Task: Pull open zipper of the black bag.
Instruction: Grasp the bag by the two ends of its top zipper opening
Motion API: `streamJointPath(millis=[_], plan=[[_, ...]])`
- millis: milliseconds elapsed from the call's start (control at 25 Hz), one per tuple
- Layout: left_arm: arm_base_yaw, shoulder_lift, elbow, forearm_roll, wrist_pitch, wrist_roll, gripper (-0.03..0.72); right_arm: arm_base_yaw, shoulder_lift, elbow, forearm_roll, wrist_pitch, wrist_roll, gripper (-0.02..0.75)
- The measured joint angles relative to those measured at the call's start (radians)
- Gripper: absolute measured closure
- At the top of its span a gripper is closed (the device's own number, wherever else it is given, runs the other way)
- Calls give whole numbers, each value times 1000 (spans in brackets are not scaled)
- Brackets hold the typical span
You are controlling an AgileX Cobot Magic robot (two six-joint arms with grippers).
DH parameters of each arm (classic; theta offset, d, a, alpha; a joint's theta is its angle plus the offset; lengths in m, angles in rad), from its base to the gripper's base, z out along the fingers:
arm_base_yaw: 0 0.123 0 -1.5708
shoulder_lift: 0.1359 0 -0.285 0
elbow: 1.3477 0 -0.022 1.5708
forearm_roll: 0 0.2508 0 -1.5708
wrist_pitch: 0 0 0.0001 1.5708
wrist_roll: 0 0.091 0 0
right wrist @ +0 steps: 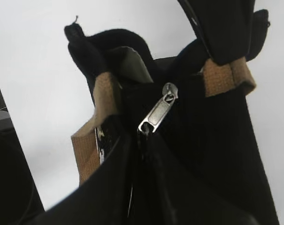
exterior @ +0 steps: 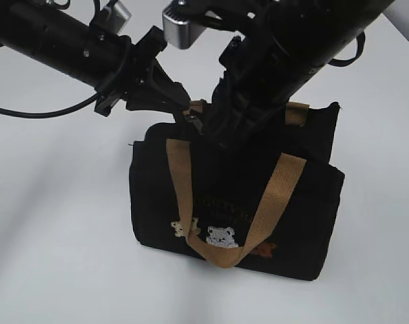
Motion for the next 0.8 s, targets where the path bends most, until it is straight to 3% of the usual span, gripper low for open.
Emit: streamJointPath(millis=[280, 480, 800], plan=[[1, 0, 0, 5, 8, 0, 660, 0, 27, -1, -7, -31, 0, 615], [1, 0, 0, 14, 10, 0, 661, 0, 27, -1, -7, -39, -1, 736], [1, 0, 0, 16, 10, 0, 662, 0, 15, -1, -51, -28, 21, 738]])
